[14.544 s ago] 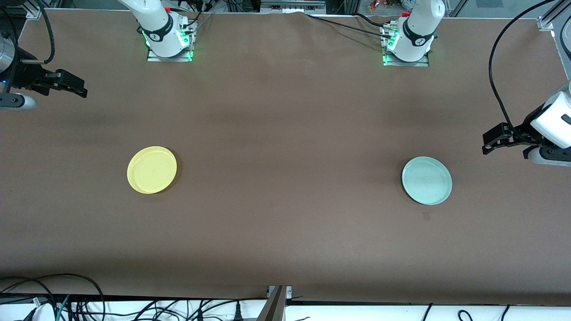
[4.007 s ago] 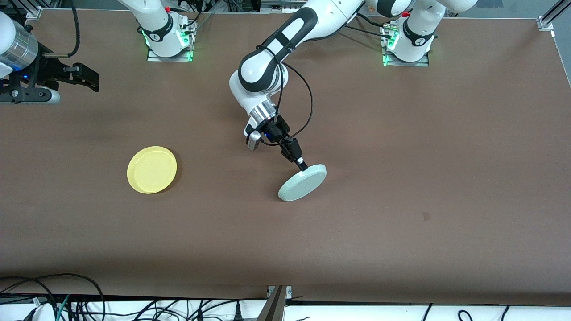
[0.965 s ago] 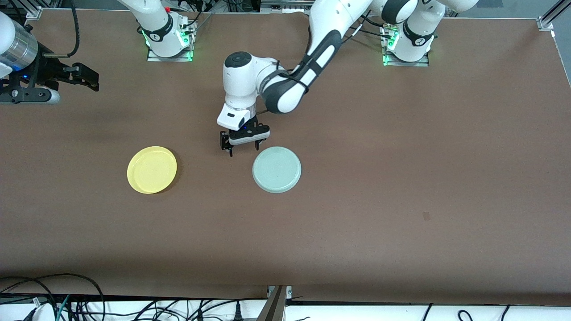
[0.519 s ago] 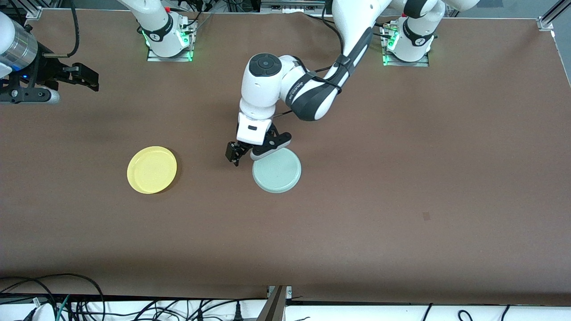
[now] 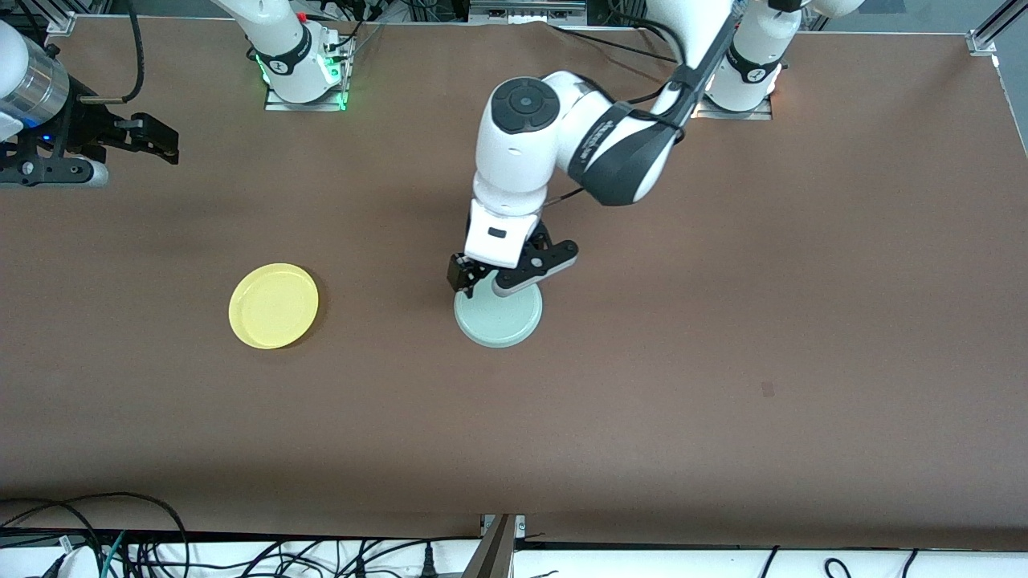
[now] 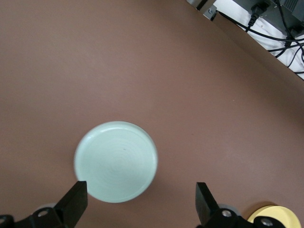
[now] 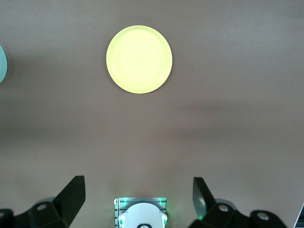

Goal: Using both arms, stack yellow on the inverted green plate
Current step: 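Retract the left gripper while the right gripper reaches the yellow plate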

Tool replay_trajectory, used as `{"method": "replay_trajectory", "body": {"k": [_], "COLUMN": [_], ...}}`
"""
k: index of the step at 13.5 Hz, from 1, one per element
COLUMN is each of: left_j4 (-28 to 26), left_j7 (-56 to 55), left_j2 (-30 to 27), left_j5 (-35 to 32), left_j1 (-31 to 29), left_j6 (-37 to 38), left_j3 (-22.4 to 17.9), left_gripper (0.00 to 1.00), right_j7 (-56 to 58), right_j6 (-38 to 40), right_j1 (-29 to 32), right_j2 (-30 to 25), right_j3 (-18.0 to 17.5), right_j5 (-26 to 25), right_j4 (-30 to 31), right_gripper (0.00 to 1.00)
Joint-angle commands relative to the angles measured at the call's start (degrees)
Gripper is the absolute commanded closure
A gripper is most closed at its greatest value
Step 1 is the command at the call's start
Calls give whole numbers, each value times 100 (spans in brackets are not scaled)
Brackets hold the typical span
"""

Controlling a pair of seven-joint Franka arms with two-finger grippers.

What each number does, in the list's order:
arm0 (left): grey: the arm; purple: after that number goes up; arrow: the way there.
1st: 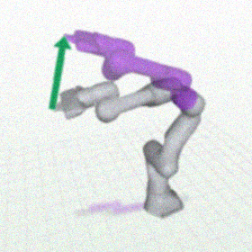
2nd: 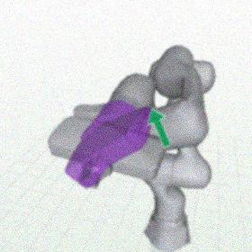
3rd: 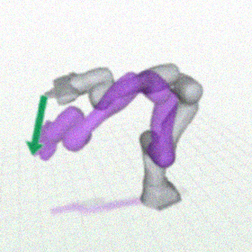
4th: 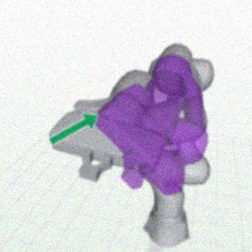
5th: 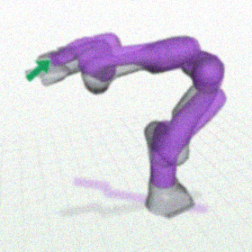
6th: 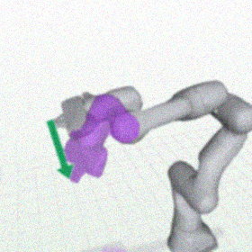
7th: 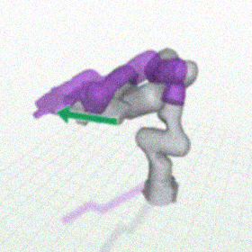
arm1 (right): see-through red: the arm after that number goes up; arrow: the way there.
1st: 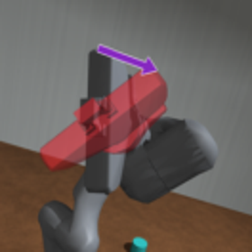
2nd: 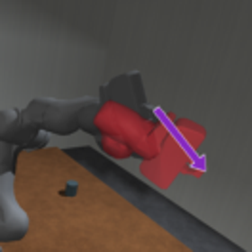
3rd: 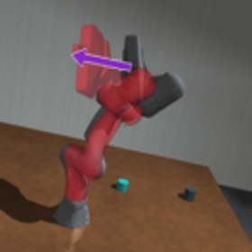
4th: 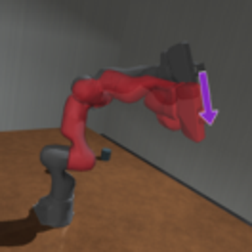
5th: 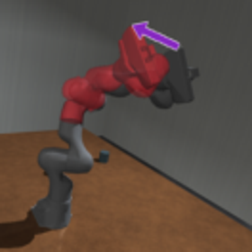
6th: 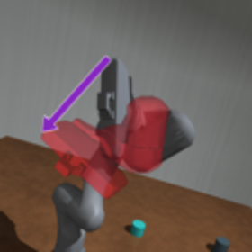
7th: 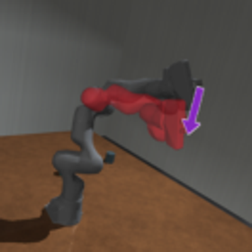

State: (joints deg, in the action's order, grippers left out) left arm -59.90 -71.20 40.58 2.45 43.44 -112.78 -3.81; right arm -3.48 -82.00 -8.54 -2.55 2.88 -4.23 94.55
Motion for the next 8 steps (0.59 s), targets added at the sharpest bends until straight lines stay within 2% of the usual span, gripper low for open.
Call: {"method": "replay_trajectory", "body": {"k": [1,4,7,8], "left_j4": [-145,-145,-145,-145], "left_j7": [841,1405,2002,2222], "left_j2": [-426,-664,-893,-963], "left_j5": [168,177,422,432], "left_j1": [-291,-538,-862,-985], "left_j6": [641,1178,1539,1688], "left_j3": [38,47,38,47], "left_gripper": [0,0,0,0], "right_j7": [14,-82,-73,-65], "right_j6": [-44,-466,-545,-728], "right_j1": [-42,54,151,195], "right_j2": [17,306,474,692], "right_j3": [-41,54,361,458], "right_j5": [-34,-8,264,282], "right_j4": [-68,-34,-25,-16], "right_gripper": [0,0,0,0]}}
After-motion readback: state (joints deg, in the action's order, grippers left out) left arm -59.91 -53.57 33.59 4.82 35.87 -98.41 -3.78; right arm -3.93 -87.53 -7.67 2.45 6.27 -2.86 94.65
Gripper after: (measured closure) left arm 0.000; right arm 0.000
